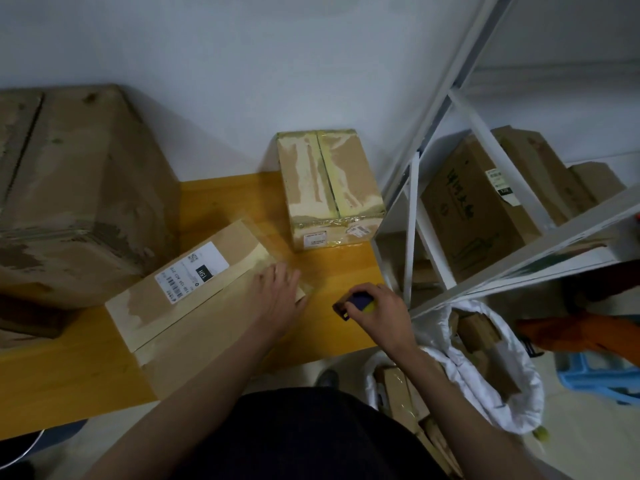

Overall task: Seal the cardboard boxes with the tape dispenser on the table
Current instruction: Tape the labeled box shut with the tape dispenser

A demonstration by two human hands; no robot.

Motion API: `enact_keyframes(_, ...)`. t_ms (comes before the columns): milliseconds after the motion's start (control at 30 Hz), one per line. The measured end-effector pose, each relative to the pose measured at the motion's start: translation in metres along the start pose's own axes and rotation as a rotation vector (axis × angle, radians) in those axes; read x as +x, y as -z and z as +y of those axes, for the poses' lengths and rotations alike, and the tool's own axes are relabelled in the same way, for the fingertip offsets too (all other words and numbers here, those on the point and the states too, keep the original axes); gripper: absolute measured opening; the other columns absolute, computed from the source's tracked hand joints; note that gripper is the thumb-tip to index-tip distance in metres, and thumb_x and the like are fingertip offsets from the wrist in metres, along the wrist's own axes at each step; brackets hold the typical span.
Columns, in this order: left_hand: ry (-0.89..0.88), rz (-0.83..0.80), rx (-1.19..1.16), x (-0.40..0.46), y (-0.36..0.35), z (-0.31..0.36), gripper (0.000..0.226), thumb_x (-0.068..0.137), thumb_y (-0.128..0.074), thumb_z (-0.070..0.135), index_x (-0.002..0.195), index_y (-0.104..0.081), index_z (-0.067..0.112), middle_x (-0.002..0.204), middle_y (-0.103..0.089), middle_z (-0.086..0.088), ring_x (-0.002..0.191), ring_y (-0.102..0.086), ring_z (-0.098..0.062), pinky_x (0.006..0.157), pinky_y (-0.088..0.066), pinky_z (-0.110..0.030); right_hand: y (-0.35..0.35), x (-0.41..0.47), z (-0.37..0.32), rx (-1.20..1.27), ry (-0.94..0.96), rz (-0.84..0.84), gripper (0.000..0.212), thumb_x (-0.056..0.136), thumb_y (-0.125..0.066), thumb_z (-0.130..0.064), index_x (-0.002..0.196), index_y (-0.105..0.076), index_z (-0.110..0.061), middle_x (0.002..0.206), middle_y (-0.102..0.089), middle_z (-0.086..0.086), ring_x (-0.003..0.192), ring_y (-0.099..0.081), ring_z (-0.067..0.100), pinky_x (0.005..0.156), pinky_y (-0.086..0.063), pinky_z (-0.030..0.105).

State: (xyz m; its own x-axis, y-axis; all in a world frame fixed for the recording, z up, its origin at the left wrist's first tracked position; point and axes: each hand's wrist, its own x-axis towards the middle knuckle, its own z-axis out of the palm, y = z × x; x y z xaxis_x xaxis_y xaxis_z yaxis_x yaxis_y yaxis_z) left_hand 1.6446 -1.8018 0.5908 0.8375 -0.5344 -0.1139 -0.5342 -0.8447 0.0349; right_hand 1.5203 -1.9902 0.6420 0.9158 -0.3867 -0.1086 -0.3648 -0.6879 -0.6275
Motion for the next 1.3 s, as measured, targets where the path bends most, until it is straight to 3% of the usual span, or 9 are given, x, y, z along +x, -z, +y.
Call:
enact_keyframes(200,-0.002,0.016,-0.043,0.003,0.0,-0.002,0.06,0.086,-0.058,0.06,0.132,-0.045,0.025,0.136,-0.044,-0.007,0.119,-0.044,-0.027,0.099,-0.039,-0.042,-0.001,-0.009,0.011,0.059,-0.052,0.05,0.04,0.074,-0.055,-0.066,0.102,-0.066,-0.04,0.102,-0.067,-0.013,0.089,-0.061,0.004,0.073,-0.055,0.029)
enact_keyframes(333,0.009,0.002,-0.008,0.006,-0.001,-0.005,0.072,0.08,-0.051,0.075,0.13,-0.043,0.025,0.131,-0.043,-0.005,0.114,-0.044,-0.025,0.093,-0.041,-0.041,-0.003,-0.007,0.005,0.111,-0.034,0.069,0.034,0.077,-0.062,-0.058,0.104,-0.068,-0.038,0.102,-0.067,-0.013,0.091,-0.062,0.004,0.075,-0.056,0.029)
enact_keyframes(433,0.016,0.023,0.003,0.009,-0.002,-0.004,0.063,0.083,-0.053,0.07,0.124,-0.047,0.023,0.126,-0.046,-0.005,0.107,-0.045,-0.025,0.088,-0.043,-0.041,-0.004,-0.004,-0.003,0.12,0.005,0.073,0.024,0.083,-0.074,-0.042,0.106,-0.069,-0.038,0.101,-0.068,-0.012,0.09,-0.061,0.004,0.076,-0.054,0.026)
enact_keyframes(567,-0.04,0.047,-0.029,0.004,-0.007,0.0,0.047,0.09,-0.051,0.054,0.122,-0.049,0.02,0.126,-0.047,-0.007,0.11,-0.045,-0.028,0.093,-0.042,-0.042,-0.004,0.001,-0.011,0.148,0.028,0.079,0.026,0.083,-0.077,-0.036,0.107,-0.068,-0.038,0.102,-0.067,-0.013,0.09,-0.06,0.002,0.075,-0.051,0.018)
enact_keyframes(733,-0.024,0.017,-0.082,-0.003,-0.006,0.004,0.043,0.094,-0.05,0.051,0.128,-0.051,0.024,0.135,-0.049,-0.009,0.127,-0.044,-0.034,0.1,-0.044,-0.047,-0.003,0.002,-0.012,0.241,0.005,0.09,0.025,0.084,-0.078,-0.033,0.105,-0.067,-0.041,0.101,-0.067,-0.014,0.092,-0.062,0.004,0.079,-0.055,0.028)
enact_keyframes(867,-0.176,0.044,-0.071,-0.003,-0.008,-0.01,0.041,0.091,-0.063,0.042,0.131,-0.055,0.037,0.136,-0.05,-0.009,0.124,-0.052,-0.041,0.092,-0.05,-0.053,-0.003,0.004,-0.012,0.294,-0.023,0.101,0.025,0.085,-0.078,-0.031,0.104,-0.067,-0.04,0.103,-0.068,-0.014,0.094,-0.063,0.006,0.08,-0.056,0.034)
enact_keyframes(967,-0.299,-0.002,0.007,0.004,-0.005,-0.023,0.045,0.083,-0.072,0.043,0.126,-0.06,0.04,0.141,-0.053,-0.01,0.118,-0.057,-0.043,0.085,-0.054,-0.055,-0.004,0.006,-0.014,0.325,-0.045,0.1,0.024,0.085,-0.078,-0.027,0.105,-0.069,-0.037,0.104,-0.068,-0.013,0.095,-0.063,0.005,0.081,-0.056,0.03)
enact_keyframes(1133,-0.404,-0.096,0.045,0.009,0.021,-0.027,0.033,0.101,-0.043,0.046,0.126,-0.059,0.031,0.154,-0.035,-0.008,0.135,-0.039,-0.037,0.103,-0.042,-0.051,-0.009,0.011,-0.021,0.358,-0.059,0.058,0.024,0.086,-0.079,-0.024,0.106,-0.07,-0.032,0.107,-0.069,-0.011,0.097,-0.062,0.001,0.08,-0.053,0.021)
enact_keyframes(1300,-0.394,-0.121,0.005,0.013,0.022,-0.029,0.037,0.102,-0.032,0.048,0.117,-0.061,0.031,0.142,-0.044,-0.003,0.129,-0.039,-0.028,0.101,-0.04,-0.046,-0.011,0.019,-0.023,0.364,-0.043,0.037,0.024,0.086,-0.078,-0.024,0.109,-0.072,-0.027,0.108,-0.07,-0.011,0.098,-0.063,0.001,0.079,-0.049,0.012)
